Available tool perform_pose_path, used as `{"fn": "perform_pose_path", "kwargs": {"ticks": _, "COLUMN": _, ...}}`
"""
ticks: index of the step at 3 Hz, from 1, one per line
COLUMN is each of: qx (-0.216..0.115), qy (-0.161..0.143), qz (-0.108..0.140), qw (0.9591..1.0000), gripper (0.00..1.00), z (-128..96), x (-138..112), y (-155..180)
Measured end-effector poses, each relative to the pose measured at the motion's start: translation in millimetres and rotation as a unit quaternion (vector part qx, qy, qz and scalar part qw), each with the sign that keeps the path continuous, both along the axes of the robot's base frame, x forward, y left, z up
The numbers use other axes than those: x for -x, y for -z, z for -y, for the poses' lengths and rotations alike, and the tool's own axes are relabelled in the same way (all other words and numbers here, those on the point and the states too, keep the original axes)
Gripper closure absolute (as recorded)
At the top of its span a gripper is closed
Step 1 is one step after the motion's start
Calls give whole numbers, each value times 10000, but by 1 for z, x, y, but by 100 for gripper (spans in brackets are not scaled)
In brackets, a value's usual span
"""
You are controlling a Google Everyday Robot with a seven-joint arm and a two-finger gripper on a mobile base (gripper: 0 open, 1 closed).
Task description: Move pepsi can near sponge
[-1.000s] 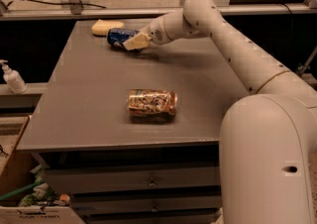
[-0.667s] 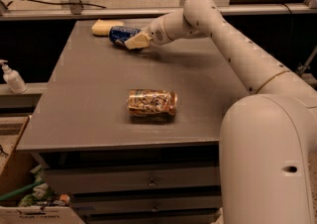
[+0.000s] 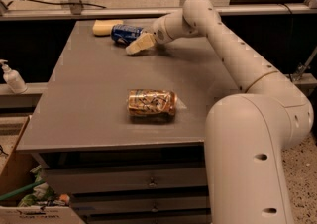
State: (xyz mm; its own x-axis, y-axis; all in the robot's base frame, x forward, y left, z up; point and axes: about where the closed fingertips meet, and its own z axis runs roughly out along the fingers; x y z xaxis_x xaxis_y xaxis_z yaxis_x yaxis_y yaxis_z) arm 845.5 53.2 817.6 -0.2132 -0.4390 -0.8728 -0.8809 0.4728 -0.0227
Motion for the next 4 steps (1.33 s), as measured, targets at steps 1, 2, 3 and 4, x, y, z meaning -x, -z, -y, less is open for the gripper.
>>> {"fn": "perform_pose_path", "kwargs": {"ticks": 1, "qx": 17, "qy": 110, "qz": 74, "qw": 9999, "gripper": 0, "z": 12, "x": -12, "y": -4}}
{"fn": "perform_pose_path", "kwargs": {"ticks": 2, "qx": -109, "qy": 285, "qz": 48, "qw": 9995, "gripper": 0, "z": 38, "x": -15, "y": -25}}
{"fn": "perform_pose_path", "kwargs": {"ticks": 3, "qx": -277, "qy": 441, "qz": -88, "qw": 9986, "gripper": 0, "z": 67, "x": -7, "y": -50}}
{"fn": "perform_pose_path", "kwargs": {"ticks": 4, "qx": -447, "qy": 546, "qz": -259, "qw": 9972, "gripper": 0, "z": 95, "x": 10, "y": -75}}
